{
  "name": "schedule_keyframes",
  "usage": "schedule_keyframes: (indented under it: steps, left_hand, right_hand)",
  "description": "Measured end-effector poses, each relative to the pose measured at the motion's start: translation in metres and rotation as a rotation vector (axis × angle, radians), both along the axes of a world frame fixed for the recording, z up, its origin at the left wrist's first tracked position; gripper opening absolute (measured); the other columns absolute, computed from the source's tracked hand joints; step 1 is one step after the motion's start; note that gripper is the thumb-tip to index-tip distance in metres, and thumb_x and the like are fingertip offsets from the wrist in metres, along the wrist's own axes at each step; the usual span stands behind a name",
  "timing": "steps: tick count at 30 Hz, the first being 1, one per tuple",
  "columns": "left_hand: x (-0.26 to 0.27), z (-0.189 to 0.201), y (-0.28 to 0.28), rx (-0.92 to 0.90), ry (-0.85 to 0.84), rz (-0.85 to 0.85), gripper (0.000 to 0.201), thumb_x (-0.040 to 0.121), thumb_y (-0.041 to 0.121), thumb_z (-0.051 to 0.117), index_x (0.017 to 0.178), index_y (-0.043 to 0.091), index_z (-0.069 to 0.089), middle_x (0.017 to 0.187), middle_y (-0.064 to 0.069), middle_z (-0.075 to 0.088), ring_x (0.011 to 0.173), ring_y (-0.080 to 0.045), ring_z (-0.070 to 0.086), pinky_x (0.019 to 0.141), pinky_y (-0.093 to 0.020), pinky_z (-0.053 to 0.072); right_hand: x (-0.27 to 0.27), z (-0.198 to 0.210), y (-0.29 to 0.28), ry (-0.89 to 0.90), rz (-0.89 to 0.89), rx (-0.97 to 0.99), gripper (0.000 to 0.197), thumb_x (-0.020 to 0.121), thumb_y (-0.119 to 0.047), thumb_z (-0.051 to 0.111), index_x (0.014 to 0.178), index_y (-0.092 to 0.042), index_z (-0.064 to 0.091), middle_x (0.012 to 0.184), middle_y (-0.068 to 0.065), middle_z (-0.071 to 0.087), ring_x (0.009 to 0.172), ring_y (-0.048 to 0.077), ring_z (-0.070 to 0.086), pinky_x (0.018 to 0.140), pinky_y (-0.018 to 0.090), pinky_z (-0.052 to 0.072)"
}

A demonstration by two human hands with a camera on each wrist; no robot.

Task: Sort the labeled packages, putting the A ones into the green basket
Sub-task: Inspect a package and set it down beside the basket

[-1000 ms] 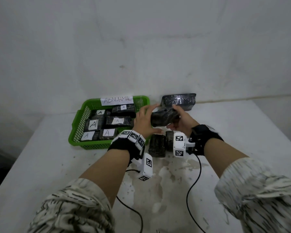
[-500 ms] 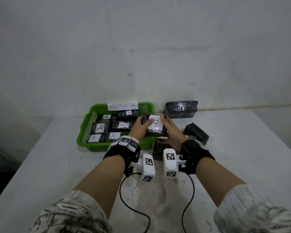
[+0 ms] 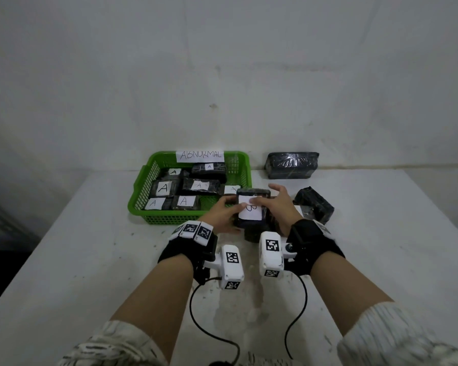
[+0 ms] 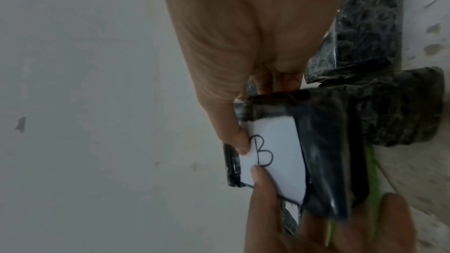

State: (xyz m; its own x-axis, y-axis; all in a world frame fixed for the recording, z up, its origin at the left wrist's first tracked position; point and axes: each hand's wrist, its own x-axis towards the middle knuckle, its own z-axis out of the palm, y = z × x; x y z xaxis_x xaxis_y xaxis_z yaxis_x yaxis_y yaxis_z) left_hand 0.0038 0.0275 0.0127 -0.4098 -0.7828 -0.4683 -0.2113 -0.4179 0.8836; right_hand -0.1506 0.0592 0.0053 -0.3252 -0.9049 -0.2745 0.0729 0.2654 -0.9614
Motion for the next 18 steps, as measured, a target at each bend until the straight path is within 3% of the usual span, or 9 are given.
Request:
schedule_keyframes:
  steps: [3, 6, 9, 13, 16, 18]
  left_hand:
    - [-0.001, 0.001, 0.002, 0.044, 0.000, -0.053, 0.042, 0.090, 0.021, 0.060, 0.123, 0.024, 0.034, 0.111, -0.012, 0.061, 0.077, -0.028, 0.062, 0.079, -0.044, 0.052]
    - [-0.005, 0.005, 0.003, 0.037, 0.059, -0.023, 0.044, 0.092, 0.015, 0.057, 0.128, 0.023, 0.032, 0.095, -0.008, 0.060, 0.072, -0.025, 0.060, 0.076, -0.042, 0.052]
    - [-0.008, 0.009, 0.005, 0.026, 0.104, 0.021, 0.041, 0.094, 0.020, 0.054, 0.128, 0.023, 0.033, 0.101, -0.008, 0.058, 0.086, -0.028, 0.060, 0.083, -0.050, 0.050]
    - [-0.009, 0.010, 0.005, 0.001, 0.090, 0.070, 0.037, 0.094, 0.027, 0.053, 0.125, 0.017, 0.037, 0.119, -0.010, 0.054, 0.111, -0.033, 0.054, 0.091, -0.056, 0.048]
    - [-0.011, 0.009, 0.005, -0.060, 0.087, 0.139, 0.043, 0.094, 0.021, 0.053, 0.132, 0.008, 0.037, 0.122, -0.012, 0.053, 0.107, -0.027, 0.053, 0.083, -0.048, 0.050]
    - [-0.011, 0.007, 0.003, -0.108, 0.068, 0.176, 0.041, 0.095, 0.017, 0.052, 0.131, 0.004, 0.039, 0.128, -0.016, 0.053, 0.104, -0.024, 0.052, 0.086, -0.045, 0.048]
  right_hand:
    - [0.003, -0.001, 0.002, -0.036, -0.055, -0.069, 0.049, 0.076, -0.011, 0.078, 0.119, -0.010, 0.055, 0.113, 0.021, 0.065, 0.097, 0.033, 0.065, 0.090, 0.046, 0.054]
    - [0.007, -0.004, 0.004, -0.025, -0.003, -0.118, 0.029, 0.085, -0.020, 0.070, 0.113, -0.015, 0.060, 0.111, 0.013, 0.067, 0.096, 0.025, 0.065, 0.086, 0.040, 0.053]
    - [0.010, -0.007, 0.007, -0.081, 0.029, -0.111, 0.028, 0.089, -0.028, 0.066, 0.113, -0.019, 0.057, 0.105, 0.006, 0.068, 0.092, 0.021, 0.067, 0.079, 0.036, 0.056]
    - [0.015, -0.007, 0.007, -0.043, -0.020, -0.163, 0.032, 0.088, -0.023, 0.067, 0.115, -0.010, 0.056, 0.101, 0.004, 0.065, 0.086, 0.013, 0.064, 0.072, 0.023, 0.052]
    - [0.019, -0.007, 0.006, -0.053, -0.024, -0.178, 0.030, 0.089, -0.022, 0.066, 0.114, -0.010, 0.056, 0.107, 0.008, 0.065, 0.095, 0.020, 0.063, 0.085, 0.034, 0.054]
    - [0.021, -0.005, 0.006, -0.121, -0.009, -0.142, 0.026, 0.092, -0.024, 0.061, 0.115, -0.014, 0.054, 0.108, 0.010, 0.065, 0.094, 0.023, 0.064, 0.085, 0.039, 0.054]
